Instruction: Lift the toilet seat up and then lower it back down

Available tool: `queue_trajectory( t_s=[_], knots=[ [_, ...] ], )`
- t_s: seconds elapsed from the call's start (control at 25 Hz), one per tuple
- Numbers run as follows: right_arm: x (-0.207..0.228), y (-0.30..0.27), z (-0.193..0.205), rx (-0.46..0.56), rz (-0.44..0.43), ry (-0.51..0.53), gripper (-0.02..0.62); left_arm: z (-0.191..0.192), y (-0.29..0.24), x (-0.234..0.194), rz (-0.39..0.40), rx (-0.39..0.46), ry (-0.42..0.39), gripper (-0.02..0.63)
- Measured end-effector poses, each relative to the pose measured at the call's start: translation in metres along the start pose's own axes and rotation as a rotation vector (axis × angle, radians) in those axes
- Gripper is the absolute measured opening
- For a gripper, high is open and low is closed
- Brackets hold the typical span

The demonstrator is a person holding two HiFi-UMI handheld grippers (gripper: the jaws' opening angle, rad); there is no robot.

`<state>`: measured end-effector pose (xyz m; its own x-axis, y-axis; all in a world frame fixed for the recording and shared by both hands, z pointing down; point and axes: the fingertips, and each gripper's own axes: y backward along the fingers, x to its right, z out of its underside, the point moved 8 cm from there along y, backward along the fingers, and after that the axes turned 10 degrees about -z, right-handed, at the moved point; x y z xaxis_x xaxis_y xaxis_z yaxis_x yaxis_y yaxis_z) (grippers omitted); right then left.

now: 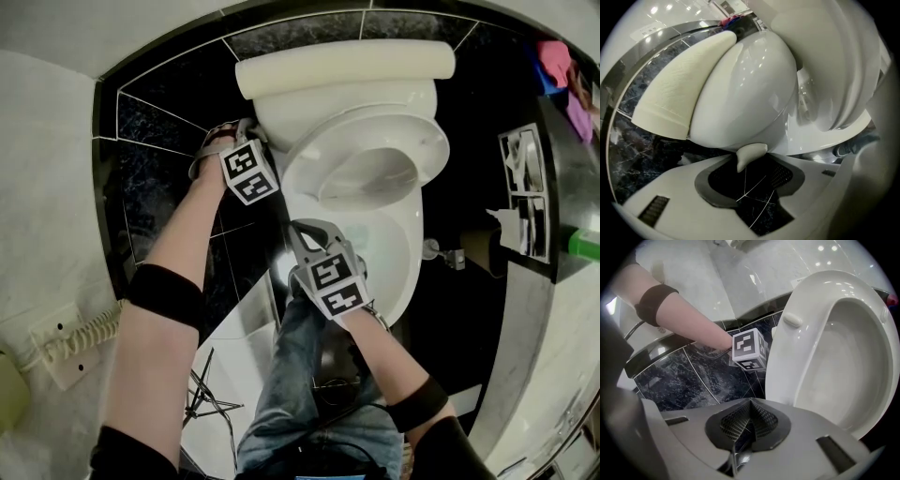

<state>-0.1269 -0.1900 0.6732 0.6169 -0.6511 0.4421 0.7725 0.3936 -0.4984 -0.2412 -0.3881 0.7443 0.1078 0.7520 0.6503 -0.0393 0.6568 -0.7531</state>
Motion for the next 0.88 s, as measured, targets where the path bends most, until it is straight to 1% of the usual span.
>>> queue_trajectory(
  t_s=[0.12, 0.24, 0.28, 0.36, 0.44, 0.48, 0.52, 0.56, 0.64, 0.76, 0.88],
  knots=[
    [-0.002, 0.010, -0.001, -0.003, 0.006, 0.005, 0.006, -0.001, 0.014, -0.004, -0.027, -0.001, -0.022, 0.198],
    [-0.007, 0.021, -0.003, -0.004, 0.008, 0.010, 0.008, -0.002, 0.032, -0.003, -0.041, 0.007, -0.079, 0.195],
    [-0.009, 0.025, -0.004, -0.005, 0.009, 0.012, 0.007, -0.001, 0.039, -0.002, -0.038, 0.004, -0.089, 0.184],
    [-0.013, 0.034, -0.006, -0.003, 0.011, 0.019, 0.007, 0.002, 0.052, 0.001, -0.024, -0.011, -0.082, 0.182],
    [-0.018, 0.043, -0.008, -0.001, 0.012, 0.028, 0.008, 0.006, 0.069, 0.004, -0.025, -0.026, -0.062, 0.167],
    [-0.021, 0.049, -0.009, -0.002, 0.012, 0.033, 0.008, 0.006, 0.078, 0.005, -0.038, -0.029, -0.053, 0.148],
    [-0.024, 0.054, -0.011, -0.003, 0.011, 0.037, 0.008, 0.006, 0.089, 0.004, -0.057, -0.029, -0.042, 0.111],
    [-0.028, 0.060, -0.012, -0.005, 0.011, 0.041, 0.008, 0.005, 0.101, 0.004, -0.079, -0.027, -0.027, 0.073],
    [-0.034, 0.073, -0.015, -0.010, 0.014, 0.053, 0.007, 0.001, 0.125, 0.004, -0.109, -0.019, 0.020, 0.041],
    [-0.044, 0.095, -0.020, -0.021, 0.017, 0.077, 0.008, -0.014, 0.166, 0.009, -0.121, 0.019, 0.112, 0.028],
    [-0.056, 0.118, -0.028, -0.026, 0.022, 0.103, 0.007, -0.023, 0.209, 0.011, -0.136, 0.039, 0.236, 0.009]
  ],
)
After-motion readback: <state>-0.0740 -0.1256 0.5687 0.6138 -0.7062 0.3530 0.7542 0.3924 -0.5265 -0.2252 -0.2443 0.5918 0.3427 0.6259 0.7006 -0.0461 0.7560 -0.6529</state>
